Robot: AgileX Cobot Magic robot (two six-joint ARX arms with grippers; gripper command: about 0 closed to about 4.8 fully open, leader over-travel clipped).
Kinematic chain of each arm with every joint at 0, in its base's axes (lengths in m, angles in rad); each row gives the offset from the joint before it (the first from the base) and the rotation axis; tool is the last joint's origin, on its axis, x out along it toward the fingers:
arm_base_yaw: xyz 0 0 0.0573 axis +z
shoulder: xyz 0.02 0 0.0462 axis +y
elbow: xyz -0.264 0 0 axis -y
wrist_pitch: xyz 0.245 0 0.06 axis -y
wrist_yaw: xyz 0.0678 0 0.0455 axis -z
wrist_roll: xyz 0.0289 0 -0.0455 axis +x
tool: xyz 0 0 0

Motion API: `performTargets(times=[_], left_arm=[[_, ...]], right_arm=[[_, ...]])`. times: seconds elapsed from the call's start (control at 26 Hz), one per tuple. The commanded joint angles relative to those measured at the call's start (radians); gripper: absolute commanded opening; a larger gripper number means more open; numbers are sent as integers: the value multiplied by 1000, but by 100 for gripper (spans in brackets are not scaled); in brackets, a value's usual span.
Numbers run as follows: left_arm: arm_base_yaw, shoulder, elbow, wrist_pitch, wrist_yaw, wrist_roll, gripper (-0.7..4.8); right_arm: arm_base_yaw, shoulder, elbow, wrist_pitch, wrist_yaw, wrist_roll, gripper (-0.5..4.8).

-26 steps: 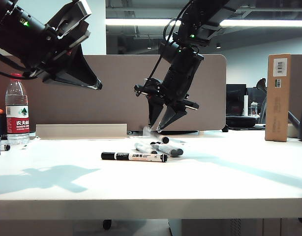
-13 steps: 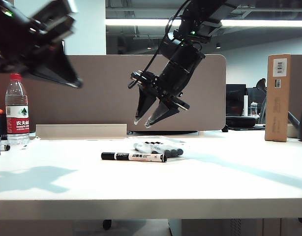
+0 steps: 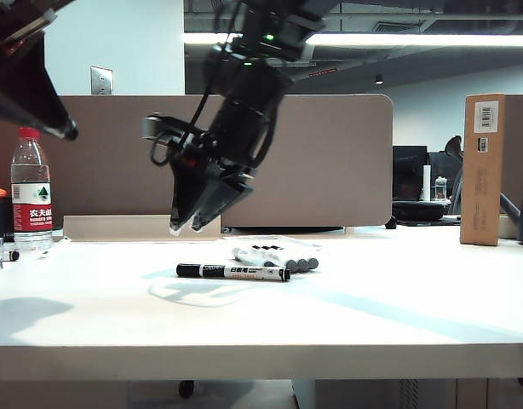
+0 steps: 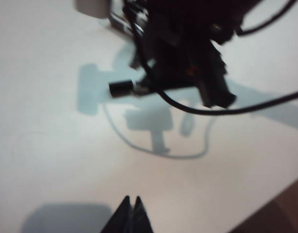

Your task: Pick up the markers scattered on the table and put them into the packaging box, making sure the markers fit the shape of the box's grooves.

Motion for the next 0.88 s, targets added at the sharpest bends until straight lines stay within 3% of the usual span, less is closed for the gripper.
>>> performTargets(times=[0.04, 0.27, 0.81, 0.85, 0.88], left_arm=[[-1, -5, 3, -19, 44, -13, -4], [-1, -66, 3, -27, 55, -22, -4], [-1, -103, 3, -55, 55, -19, -4], [-1, -103, 3, -55, 55, -18, -4], [-1, -103, 3, -55, 54, -18, -4]], right_arm=[[14, 18, 4, 52, 70, -49, 217], [14, 68, 4, 68, 137, -60, 217], [2, 92, 1, 58, 152, -48, 210], [2, 92, 0, 58, 152, -48, 202], [2, 92, 0, 58, 153, -48, 147]])
